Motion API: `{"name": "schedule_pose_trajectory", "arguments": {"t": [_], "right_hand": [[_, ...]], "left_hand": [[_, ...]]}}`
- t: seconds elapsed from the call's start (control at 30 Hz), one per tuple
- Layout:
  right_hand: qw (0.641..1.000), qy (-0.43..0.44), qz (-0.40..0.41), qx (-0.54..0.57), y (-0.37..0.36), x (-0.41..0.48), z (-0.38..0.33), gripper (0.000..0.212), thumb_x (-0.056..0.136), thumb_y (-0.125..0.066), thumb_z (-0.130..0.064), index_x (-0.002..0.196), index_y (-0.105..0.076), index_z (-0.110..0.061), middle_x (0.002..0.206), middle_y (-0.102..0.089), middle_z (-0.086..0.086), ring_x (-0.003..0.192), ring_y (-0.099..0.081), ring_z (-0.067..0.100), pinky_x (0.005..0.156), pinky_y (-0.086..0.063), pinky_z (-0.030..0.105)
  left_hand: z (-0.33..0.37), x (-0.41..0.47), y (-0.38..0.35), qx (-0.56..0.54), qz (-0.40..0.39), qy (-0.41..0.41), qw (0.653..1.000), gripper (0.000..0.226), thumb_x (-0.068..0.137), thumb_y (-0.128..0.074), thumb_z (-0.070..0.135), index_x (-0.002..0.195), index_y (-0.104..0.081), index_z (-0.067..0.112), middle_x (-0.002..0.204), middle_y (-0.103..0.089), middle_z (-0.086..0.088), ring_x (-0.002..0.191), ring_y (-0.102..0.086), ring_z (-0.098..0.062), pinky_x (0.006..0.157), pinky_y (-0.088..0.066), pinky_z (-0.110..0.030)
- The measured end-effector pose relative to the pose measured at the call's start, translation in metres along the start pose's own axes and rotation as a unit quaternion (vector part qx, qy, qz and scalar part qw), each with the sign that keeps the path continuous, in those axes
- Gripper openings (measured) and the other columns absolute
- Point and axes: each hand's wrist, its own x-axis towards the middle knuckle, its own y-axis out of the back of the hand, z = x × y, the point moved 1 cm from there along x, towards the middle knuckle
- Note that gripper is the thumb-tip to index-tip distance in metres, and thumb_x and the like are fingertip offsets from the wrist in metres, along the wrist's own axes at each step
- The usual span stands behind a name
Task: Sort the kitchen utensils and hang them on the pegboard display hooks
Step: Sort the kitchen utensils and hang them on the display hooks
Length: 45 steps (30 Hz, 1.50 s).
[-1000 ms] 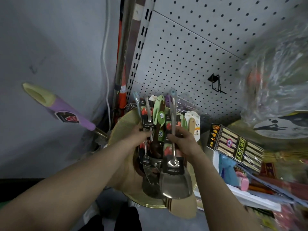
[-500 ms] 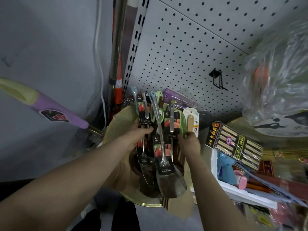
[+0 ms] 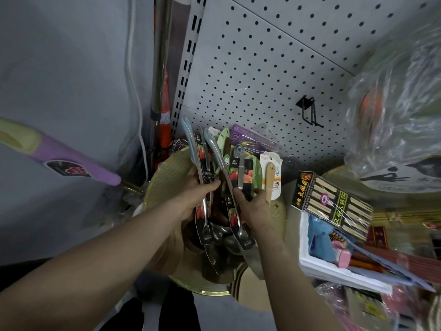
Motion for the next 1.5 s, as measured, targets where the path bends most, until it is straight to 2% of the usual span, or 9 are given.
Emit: {"name": "schedule_pose_trajectory", "arguments": {"t": [0.2,0.3,0.43,0.7,0.83,0.9,1.03,1.3,1.5], "right_hand": [[0.989,-0.033,0.026,0.139,-0.003,-0.005,0.013,0.125,0.037,-0.085,-0.072,0.137,-0.034,-0.016,0.129,-0.054,0.01,0.116,-0.057,0.03,0.099,-0.051,0.049],[0.982,-0.018,0.032,0.186,0.005,-0.002,0.016,0.087,0.06,-0.092,-0.038,0.129,-0.049,-0.009,0.116,-0.066,0.006,0.105,-0.065,0.022,0.094,-0.055,0.044],[0.97,-0.009,-0.082,0.228,0.018,0.0,0.014,0.054,0.064,-0.091,-0.03,0.109,-0.068,-0.011,0.092,-0.076,0.007,0.081,-0.073,0.025,0.08,-0.06,0.045],[0.956,0.047,-0.205,0.204,0.02,-0.009,0.001,0.056,0.068,-0.088,-0.026,0.117,-0.061,-0.024,0.105,-0.075,-0.001,0.098,-0.072,0.018,0.091,-0.056,0.041],[0.964,0.086,-0.175,0.182,0.021,-0.017,-0.005,0.047,0.077,-0.083,-0.027,0.116,-0.058,-0.03,0.103,-0.074,-0.007,0.092,-0.072,0.01,0.083,-0.058,0.03],[0.973,0.097,-0.15,0.148,0.022,-0.019,-0.008,0.047,0.082,-0.077,-0.035,0.123,-0.056,-0.027,0.104,-0.073,-0.007,0.093,-0.071,0.012,0.086,-0.058,0.034],[0.982,0.117,-0.122,0.086,0.031,-0.017,-0.021,0.037,0.091,-0.066,-0.037,0.122,-0.058,-0.019,0.099,-0.072,-0.004,0.09,-0.07,0.014,0.086,-0.056,0.035],[0.982,0.139,-0.122,0.03,0.045,-0.025,-0.042,0.04,0.087,-0.067,-0.047,0.115,-0.062,-0.02,0.105,-0.072,0.002,0.098,-0.068,0.021,0.095,-0.052,0.046],[0.979,0.146,-0.138,0.023,0.057,-0.053,-0.049,0.046,0.087,-0.063,-0.052,0.119,-0.061,-0.019,0.108,-0.071,0.003,0.101,-0.067,0.022,0.097,-0.051,0.047]], "left_hand": [[0.001,0.001,-0.001,-0.011,-0.007,0.033,0.999,0.084,0.08,-0.072,0.043,0.146,-0.03,0.014,0.153,-0.033,-0.009,0.141,-0.029,-0.025,0.115,-0.02,-0.045],[0.002,0.0,0.0,-0.005,-0.048,0.052,0.997,0.1,0.064,-0.08,0.054,0.145,-0.035,0.018,0.153,-0.034,-0.004,0.142,-0.028,-0.023,0.116,-0.016,-0.048],[0.001,-0.004,0.002,-0.029,-0.098,0.076,0.992,0.116,0.048,-0.084,0.06,0.146,-0.034,0.022,0.155,-0.03,-0.006,0.143,-0.025,-0.026,0.117,-0.013,-0.054],[-0.001,-0.01,-0.001,-0.041,-0.104,0.103,0.988,0.086,0.068,-0.078,0.049,0.14,-0.043,0.018,0.151,-0.035,-0.007,0.14,-0.029,-0.025,0.117,-0.019,-0.047],[0.005,-0.014,-0.001,-0.05,-0.119,0.116,0.985,0.025,0.082,-0.071,0.037,0.097,-0.058,0.022,0.102,-0.057,0.002,0.096,-0.052,-0.012,0.092,-0.038,-0.03],[0.01,-0.019,-0.002,-0.063,-0.102,0.112,0.986,0.018,0.086,-0.067,0.034,0.09,-0.057,0.019,0.093,-0.057,0.002,0.085,-0.052,-0.011,0.083,-0.04,-0.029],[0.014,-0.025,-0.002,-0.105,-0.077,0.12,0.984,0.026,0.088,-0.065,0.037,0.096,-0.065,0.012,0.092,-0.067,-0.008,0.08,-0.063,-0.021,0.059,-0.053,-0.029],[0.013,-0.036,0.008,-0.166,-0.114,0.132,0.971,0.047,0.076,-0.073,0.034,0.114,-0.065,0.007,0.108,-0.069,-0.018,0.102,-0.065,-0.035,0.1,-0.045,-0.051],[0.015,-0.061,0.007,-0.133,-0.127,0.132,0.974,0.081,0.048,-0.092,0.031,0.119,-0.063,0.006,0.121,-0.064,-0.021,0.111,-0.062,-0.038,0.101,-0.042,-0.057]]}}
